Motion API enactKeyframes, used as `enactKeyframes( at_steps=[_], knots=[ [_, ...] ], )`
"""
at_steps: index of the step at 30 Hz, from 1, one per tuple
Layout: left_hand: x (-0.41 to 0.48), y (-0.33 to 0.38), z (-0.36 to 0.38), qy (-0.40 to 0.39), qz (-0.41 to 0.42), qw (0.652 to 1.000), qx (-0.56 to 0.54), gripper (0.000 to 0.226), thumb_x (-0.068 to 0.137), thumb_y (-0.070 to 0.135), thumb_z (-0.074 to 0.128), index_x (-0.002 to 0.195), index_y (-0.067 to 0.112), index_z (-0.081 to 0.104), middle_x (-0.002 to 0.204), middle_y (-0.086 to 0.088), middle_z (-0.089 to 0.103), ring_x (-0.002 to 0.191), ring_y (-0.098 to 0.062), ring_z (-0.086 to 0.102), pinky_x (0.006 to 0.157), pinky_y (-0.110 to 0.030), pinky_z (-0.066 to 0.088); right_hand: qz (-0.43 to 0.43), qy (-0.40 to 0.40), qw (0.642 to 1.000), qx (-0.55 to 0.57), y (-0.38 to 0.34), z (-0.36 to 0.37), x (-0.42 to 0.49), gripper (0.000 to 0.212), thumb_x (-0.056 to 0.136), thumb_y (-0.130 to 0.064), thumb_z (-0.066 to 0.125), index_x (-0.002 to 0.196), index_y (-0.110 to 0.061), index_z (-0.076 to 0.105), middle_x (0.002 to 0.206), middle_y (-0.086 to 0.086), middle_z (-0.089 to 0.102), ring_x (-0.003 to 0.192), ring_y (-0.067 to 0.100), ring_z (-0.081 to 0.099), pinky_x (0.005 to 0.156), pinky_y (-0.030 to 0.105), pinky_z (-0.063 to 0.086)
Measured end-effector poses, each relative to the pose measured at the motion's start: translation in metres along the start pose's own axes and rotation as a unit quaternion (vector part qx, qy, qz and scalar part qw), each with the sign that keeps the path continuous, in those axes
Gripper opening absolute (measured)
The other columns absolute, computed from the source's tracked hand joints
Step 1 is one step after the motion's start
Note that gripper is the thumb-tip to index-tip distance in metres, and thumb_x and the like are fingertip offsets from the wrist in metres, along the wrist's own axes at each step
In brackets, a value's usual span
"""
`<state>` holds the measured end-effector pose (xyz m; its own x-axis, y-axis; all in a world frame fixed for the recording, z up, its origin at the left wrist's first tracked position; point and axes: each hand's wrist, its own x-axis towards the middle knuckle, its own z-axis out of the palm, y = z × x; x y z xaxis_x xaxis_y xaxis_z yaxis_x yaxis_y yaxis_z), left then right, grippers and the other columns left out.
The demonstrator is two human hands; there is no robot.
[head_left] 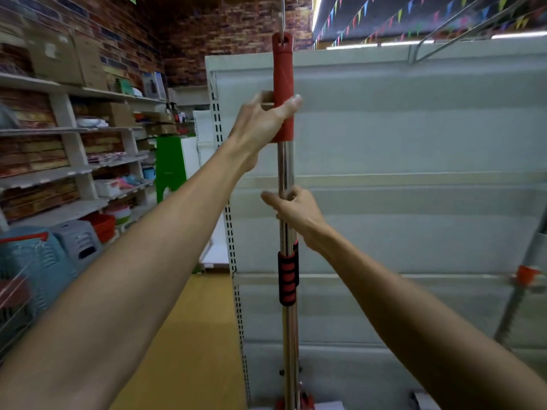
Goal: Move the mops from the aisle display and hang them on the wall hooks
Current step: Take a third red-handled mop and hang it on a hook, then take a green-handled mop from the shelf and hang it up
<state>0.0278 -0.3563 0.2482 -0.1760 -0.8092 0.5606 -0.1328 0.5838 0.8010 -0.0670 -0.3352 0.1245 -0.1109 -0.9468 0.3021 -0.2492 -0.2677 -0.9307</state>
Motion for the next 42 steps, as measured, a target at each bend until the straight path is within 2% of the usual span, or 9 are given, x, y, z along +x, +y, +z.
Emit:
enactKeyframes(
  at_steps=[4, 6, 10, 13, 17, 20, 27, 39, 42],
  knots=[
    [-0.032, 0.000, -0.009, 0.092, 0.026, 0.995, -0.014, 0.026, 0.097, 0.035, 0.063, 0.116, 0.017, 0.057, 0.105, 0.003, 0.065, 0.086, -0.013, 0.068, 0.074, -0.028, 0.058, 0.010, 0.030, 0.999, -0.002, 0.019, -0.011, -0.038, 0.035, 0.092, -0.036, 0.073, 0.112, -0.014, 0.055, 0.096, -0.004, 0.062, 0.088, 0.007, 0.061, 0.070, 0.020, 0.048],
    [-0.050, -0.006, -0.009, 0.065, 0.024, 0.995, -0.071, 0.019, 0.099, 0.032, 0.060, 0.108, 0.015, 0.062, 0.094, 0.003, 0.066, 0.074, -0.015, 0.067, 0.067, -0.029, 0.057, 0.016, 0.067, 0.998, 0.001, 0.029, -0.020, -0.058, 0.041, 0.093, -0.040, 0.071, 0.118, -0.013, 0.055, 0.105, 0.001, 0.064, 0.089, 0.006, 0.061, 0.070, 0.022, 0.050],
    [-0.083, -0.026, 0.014, -0.001, -0.015, 0.987, -0.159, 0.019, 0.099, 0.031, 0.059, 0.091, 0.015, 0.066, 0.074, 0.001, 0.061, 0.060, -0.016, 0.061, 0.058, -0.030, 0.050, 0.038, 0.126, 0.991, -0.010, 0.045, -0.053, -0.098, 0.025, 0.092, -0.035, 0.072, 0.106, -0.018, 0.061, 0.101, 0.001, 0.067, 0.096, 0.019, 0.066, 0.088, 0.039, 0.056],
    [-0.103, -0.033, 0.056, -0.035, -0.047, 0.975, -0.212, 0.018, 0.100, 0.029, 0.061, 0.087, 0.016, 0.065, 0.067, 0.004, 0.058, 0.053, -0.014, 0.058, 0.052, -0.028, 0.048, 0.049, 0.167, 0.985, -0.018, 0.054, -0.088, -0.127, 0.012, 0.091, -0.031, 0.073, 0.092, -0.026, 0.062, 0.094, 0.001, 0.069, 0.089, 0.020, 0.067, 0.078, 0.036, 0.055],
    [-0.124, -0.026, 0.121, -0.085, -0.080, 0.950, -0.288, 0.019, 0.101, 0.024, 0.059, 0.084, 0.018, 0.063, 0.062, 0.007, 0.057, 0.047, -0.010, 0.055, 0.047, -0.025, 0.046, 0.045, 0.232, 0.972, -0.021, 0.065, -0.140, -0.168, 0.014, 0.092, -0.022, 0.073, 0.084, -0.025, 0.062, 0.086, 0.004, 0.067, 0.076, 0.019, 0.063, 0.062, 0.024, 0.048],
    [-0.142, -0.010, 0.179, -0.142, -0.080, 0.930, -0.329, 0.018, 0.101, 0.022, 0.057, 0.085, 0.017, 0.062, 0.062, 0.006, 0.056, 0.047, -0.012, 0.053, 0.049, -0.028, 0.045, 0.043, 0.263, 0.964, -0.027, 0.066, -0.187, -0.204, 0.015, 0.093, -0.019, 0.072, 0.085, -0.022, 0.060, 0.085, 0.005, 0.065, 0.070, 0.015, 0.062, 0.054, 0.013, 0.046],
    [-0.204, 0.043, 0.351, -0.289, -0.030, 0.891, -0.348, 0.018, 0.101, 0.021, 0.057, 0.085, 0.014, 0.062, 0.064, 0.003, 0.058, 0.053, -0.015, 0.053, 0.053, -0.031, 0.047, 0.046, 0.353, 0.930, -0.097, 0.065, -0.338, -0.304, 0.012, 0.096, -0.021, 0.069, 0.098, -0.011, 0.063, 0.090, 0.006, 0.066, 0.072, 0.011, 0.061, 0.053, 0.011, 0.047],
    [-0.323, 0.143, 0.652, -0.414, -0.040, 0.840, -0.348, 0.019, 0.101, 0.023, 0.059, 0.085, 0.014, 0.064, 0.059, 0.007, 0.063, 0.049, -0.013, 0.058, 0.051, -0.028, 0.048, 0.117, 0.523, 0.831, -0.150, 0.090, -0.602, -0.485, 0.015, 0.099, -0.027, 0.064, 0.101, -0.011, 0.065, 0.095, 0.010, 0.068, 0.077, 0.019, 0.066, 0.062, 0.026, 0.054],
    [-0.344, 0.165, 0.707, -0.450, -0.030, 0.821, -0.349, 0.019, 0.102, 0.022, 0.058, 0.087, 0.013, 0.064, 0.060, 0.008, 0.063, 0.050, -0.012, 0.058, 0.051, -0.025, 0.048, 0.126, 0.560, 0.804, -0.157, 0.098, -0.651, -0.513, 0.011, 0.099, -0.025, 0.064, 0.095, -0.015, 0.064, 0.089, 0.006, 0.066, 0.076, 0.018, 0.065, 0.059, 0.024, 0.053]
  ],
)
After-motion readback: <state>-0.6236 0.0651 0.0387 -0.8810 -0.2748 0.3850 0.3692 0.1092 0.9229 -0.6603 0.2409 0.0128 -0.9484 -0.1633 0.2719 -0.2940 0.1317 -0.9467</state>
